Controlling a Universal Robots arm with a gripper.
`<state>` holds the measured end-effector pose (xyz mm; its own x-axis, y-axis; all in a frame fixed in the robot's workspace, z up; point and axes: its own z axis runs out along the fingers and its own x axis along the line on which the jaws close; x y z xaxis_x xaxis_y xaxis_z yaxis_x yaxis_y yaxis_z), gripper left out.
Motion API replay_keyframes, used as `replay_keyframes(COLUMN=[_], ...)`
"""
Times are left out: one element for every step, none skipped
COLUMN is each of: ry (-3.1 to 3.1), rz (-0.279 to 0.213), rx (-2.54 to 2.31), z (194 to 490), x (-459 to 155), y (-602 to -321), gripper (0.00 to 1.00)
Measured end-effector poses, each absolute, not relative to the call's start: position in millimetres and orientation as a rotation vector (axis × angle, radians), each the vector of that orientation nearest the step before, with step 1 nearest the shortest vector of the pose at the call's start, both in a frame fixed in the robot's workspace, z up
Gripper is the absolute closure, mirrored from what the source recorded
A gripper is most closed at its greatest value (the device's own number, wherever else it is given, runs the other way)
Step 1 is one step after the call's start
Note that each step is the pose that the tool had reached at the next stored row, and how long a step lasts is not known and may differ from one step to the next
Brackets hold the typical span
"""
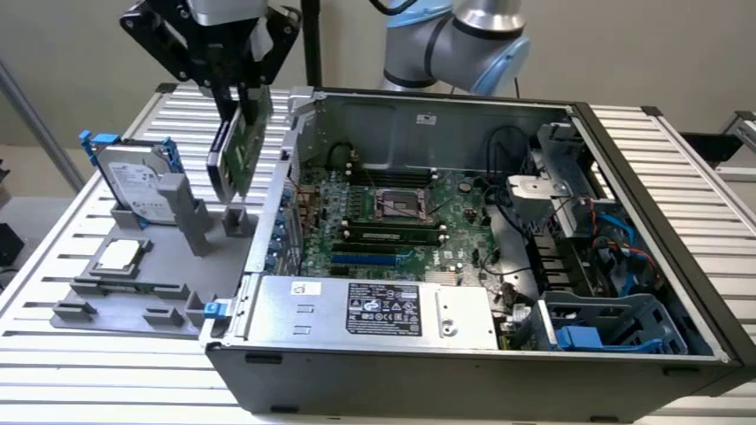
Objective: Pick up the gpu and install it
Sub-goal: 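Pick up the gpu and move the gpu toward the slot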
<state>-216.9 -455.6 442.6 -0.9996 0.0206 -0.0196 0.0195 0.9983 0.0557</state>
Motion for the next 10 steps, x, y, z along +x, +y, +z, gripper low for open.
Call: replay_keyframes(ry=[3.121,3.123,3.124,3.125,3.126,3.127,3.127,3.127,3.127,3.127], rz=[0.087,0.087,0.087,0.087,0.087,0.087,0.087,0.088,0.088,0.088], rx=[0.032,0.032,0.032,0.032,0.032,0.032,0.032,0.032,0.032,0.032], z=[447,450,452,454,454,455,455,455,455,455], x=[-212,-208,-203,-199,-194,-190,-185,-181,-176,-171], y=[-456,-456,-456,-456,-456,-456,-456,-456,-456,-456], gripper=[1.0,1.0,1.0,1.0,1.0,1.0,1.0,1.0,1.0,1.0])
